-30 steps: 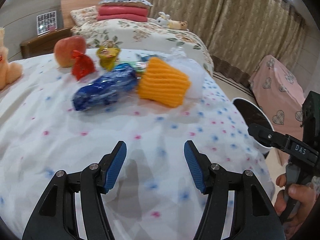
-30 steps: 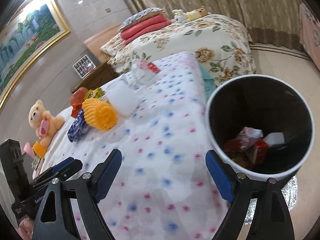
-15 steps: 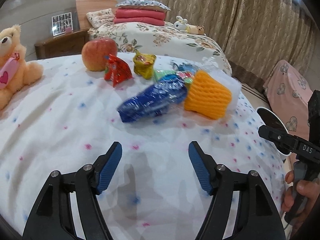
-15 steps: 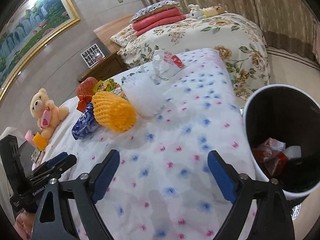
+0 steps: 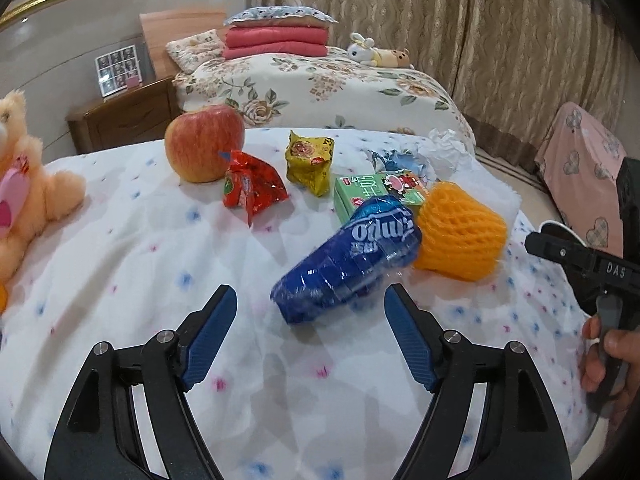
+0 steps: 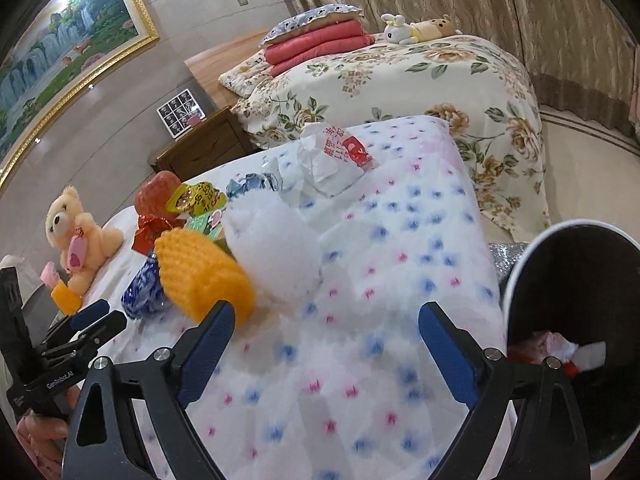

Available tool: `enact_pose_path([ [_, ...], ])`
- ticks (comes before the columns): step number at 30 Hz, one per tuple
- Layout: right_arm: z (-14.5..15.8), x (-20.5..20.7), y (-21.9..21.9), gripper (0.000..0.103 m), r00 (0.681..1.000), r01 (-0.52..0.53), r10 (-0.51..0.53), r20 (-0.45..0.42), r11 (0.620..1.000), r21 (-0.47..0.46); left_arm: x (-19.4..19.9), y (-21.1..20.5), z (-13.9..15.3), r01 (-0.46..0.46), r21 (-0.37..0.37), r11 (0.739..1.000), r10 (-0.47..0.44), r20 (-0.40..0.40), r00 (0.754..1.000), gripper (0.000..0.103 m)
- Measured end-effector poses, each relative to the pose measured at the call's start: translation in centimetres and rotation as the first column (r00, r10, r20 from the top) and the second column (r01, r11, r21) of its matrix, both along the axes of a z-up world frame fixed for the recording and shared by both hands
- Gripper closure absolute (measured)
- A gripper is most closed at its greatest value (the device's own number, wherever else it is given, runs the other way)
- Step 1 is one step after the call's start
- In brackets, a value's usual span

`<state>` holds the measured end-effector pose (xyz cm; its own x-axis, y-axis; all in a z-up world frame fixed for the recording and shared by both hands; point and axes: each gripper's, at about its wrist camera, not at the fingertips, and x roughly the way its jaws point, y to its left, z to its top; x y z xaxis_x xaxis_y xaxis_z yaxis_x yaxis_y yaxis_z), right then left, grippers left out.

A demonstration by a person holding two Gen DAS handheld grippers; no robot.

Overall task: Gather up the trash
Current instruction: 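Grasp the blue wrapper with the left tool while the right tool grasps the white foam net, then carry the blue wrapper and white foam net over the trash bin with both tools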

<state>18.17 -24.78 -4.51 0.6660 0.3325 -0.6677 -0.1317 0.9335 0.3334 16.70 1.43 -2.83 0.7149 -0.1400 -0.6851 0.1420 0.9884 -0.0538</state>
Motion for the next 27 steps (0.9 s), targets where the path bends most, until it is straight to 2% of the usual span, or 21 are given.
enact_pose_path([
  [2, 0.0, 0.6, 0.5, 0.012, 1.0, -0.011, 0.011, -0.001, 1.0, -0.004, 0.7, -0.1, -0.3, 0.009, 0.016, 1.0, -0.009, -0.008, 1.0, 0.025],
  [7, -0.3, 2.4, 1.8, 0.028, 0.999, -0.039, 0.039, -0.011, 0.999, -0.018, 1.5, -0.6, -0.9, 0.04, 0.023, 0.999, -0.04, -0.024, 0.999, 0.027],
  [8, -0.4, 2.9, 2.1, 0.03, 0.999, -0.049, 0.048, -0.016, 0.999, -0.016, 1.5, -0.7, -0.9, 0.048, 0.023, 0.999, -0.048, -0.026, 0.999, 0.035],
  [9, -0.5, 3.1, 2.4, 0.036, 0.998, -0.056, 0.056, -0.02, 0.998, -0.016, 1.6, -0.9, -1.0, 0.055, 0.025, 0.998, -0.054, -0.029, 0.998, 0.046],
  [11, -0.7, 3.4, 3.0, 0.05, 0.997, -0.07, 0.07, -0.022, 0.997, -0.024, 1.6, -1.2, -1.1, 0.069, 0.031, 0.997, -0.068, -0.038, 0.997, 0.052],
  [12, -0.7, 3.4, 3.2, 0.062, 0.997, -0.079, 0.078, -0.021, 0.997, -0.022, 1.5, -1.3, -1.1, 0.075, 0.032, 0.997, -0.073, -0.037, 0.997, 0.055],
  [13, -0.8, 3.3, 3.3, 0.069, 0.996, -0.085, 0.085, -0.019, 0.996, -0.02, 1.4, -1.3, -1.1, 0.08, 0.032, 0.996, -0.079, -0.033, 0.996, 0.057],
  [16, -0.7, 2.6, 3.3, 0.076, 0.997, -0.078, 0.078, -0.008, 0.997, -0.019, 1.0, -1.1, -1.0, 0.065, 0.028, 0.998, -0.064, -0.025, 0.998, 0.061],
  [21, -0.2, 0.9, 2.1, 0.077, 0.999, -0.042, 0.042, 0.012, 0.999, -0.004, -0.2, -0.2, -0.8, 0.015, -0.027, 1.0, -0.015, -0.027, 1.0, 0.067],
  [27, 0.0, -1.8, 0.3, 0.078, 1.0, 0.0, 0.0, 0.023, 1.0, 0.01, -2.9, 0.3, -0.8, -0.031, -0.081, 0.996, 0.029, -0.027, 0.999, 0.069],
])
